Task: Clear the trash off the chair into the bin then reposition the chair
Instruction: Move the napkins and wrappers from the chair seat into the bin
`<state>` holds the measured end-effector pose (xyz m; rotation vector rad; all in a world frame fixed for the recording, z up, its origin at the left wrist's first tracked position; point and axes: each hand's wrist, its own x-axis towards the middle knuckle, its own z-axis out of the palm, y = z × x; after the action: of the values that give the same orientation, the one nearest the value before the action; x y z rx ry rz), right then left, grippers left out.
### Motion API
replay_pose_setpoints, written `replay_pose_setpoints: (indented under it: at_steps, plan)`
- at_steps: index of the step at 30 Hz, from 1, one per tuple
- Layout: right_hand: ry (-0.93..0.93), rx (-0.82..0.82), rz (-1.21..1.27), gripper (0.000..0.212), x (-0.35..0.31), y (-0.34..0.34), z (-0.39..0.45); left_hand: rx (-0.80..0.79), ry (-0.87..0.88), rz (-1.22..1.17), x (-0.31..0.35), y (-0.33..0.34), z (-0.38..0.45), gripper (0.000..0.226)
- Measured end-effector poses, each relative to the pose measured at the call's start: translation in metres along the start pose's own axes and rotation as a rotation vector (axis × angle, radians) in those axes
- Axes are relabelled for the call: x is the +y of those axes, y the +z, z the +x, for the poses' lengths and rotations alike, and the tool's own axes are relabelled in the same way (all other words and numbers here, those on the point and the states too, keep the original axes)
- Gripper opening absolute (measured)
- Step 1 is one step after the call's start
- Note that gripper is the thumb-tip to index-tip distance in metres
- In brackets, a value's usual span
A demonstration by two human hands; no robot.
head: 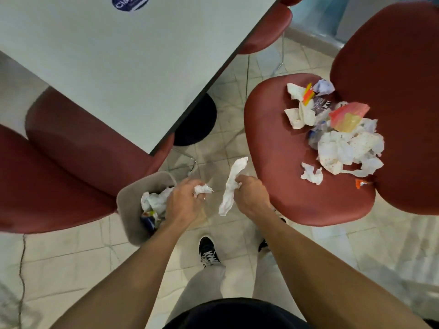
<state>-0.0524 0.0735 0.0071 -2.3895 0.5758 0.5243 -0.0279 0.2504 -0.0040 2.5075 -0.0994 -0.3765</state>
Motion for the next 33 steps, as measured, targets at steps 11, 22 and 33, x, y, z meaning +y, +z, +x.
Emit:
replay_pose_setpoints:
  at_steps: [11,22,33]
  plan:
    - [-0.175,-0.243,-0.076,0.046,-0.111,0.1,-0.012,0.058,-0.253,0.047,-0.135,-0.049,-0.034,0.034]
    - [-0.263,-0.267,-0.032,0.049,-0.126,0.124,-0.005,0.029,-0.301,-0.006,-0.152,-0.053,-0.029,0.044]
    - [-0.076,-0.202,0.007,0.062,-0.043,0.049,0.021,-0.071,-0.155,0.004,-0.066,-0.016,0.01,0.038]
